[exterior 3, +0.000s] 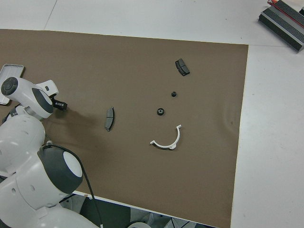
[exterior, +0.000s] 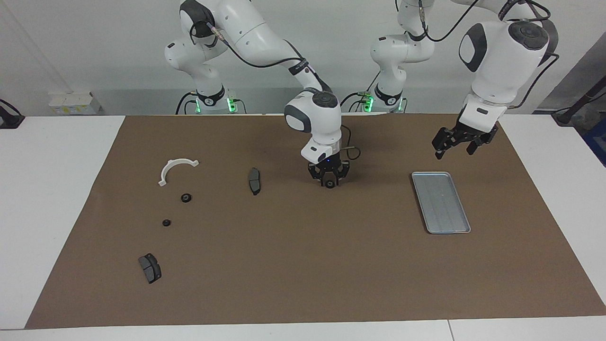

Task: Place bearing gear from tray to pile
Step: 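Return the right gripper to the center and grasp the last gear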

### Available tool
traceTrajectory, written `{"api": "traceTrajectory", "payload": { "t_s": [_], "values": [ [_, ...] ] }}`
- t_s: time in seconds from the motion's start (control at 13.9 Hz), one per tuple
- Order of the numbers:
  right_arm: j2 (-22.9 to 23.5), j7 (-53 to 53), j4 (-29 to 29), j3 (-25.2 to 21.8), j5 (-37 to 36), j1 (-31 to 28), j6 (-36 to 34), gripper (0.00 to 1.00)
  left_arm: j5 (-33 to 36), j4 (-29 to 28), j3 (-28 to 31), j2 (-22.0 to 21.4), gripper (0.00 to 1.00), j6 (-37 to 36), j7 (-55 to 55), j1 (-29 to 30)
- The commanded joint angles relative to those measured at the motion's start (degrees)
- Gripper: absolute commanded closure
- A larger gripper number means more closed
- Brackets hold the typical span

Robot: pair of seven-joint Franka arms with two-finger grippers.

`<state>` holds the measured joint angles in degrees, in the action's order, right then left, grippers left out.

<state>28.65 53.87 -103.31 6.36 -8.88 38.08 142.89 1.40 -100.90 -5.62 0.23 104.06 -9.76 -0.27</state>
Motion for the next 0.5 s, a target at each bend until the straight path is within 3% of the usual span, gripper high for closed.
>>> {"api": "traceTrajectory", "payload": {
  "t_s": [0.0, 0.22, 0.43],
  "values": [
    [0.53, 2.64, -0.14, 0.15, -1.76, -0.38, 1.87, 0.57, -0.61, -1.58, -0.18, -1.64, 0.00, 0.09, 0.18, 0.54],
    [0.45, 2.64, 0.56, 0.06, -1.58, -0.47, 0.82, 1.00, -0.61, -1.58, -0.18, -1.55, 0.00, 0.09, 0.18, 0.54],
    [-1.65, 2.38, 0.74, -0.55, -1.85, -1.07, 0.20, 1.00, -0.61, -1.58, -0.18, -1.64, 0.00, 0.09, 0.18, 0.54]
  ]
}}
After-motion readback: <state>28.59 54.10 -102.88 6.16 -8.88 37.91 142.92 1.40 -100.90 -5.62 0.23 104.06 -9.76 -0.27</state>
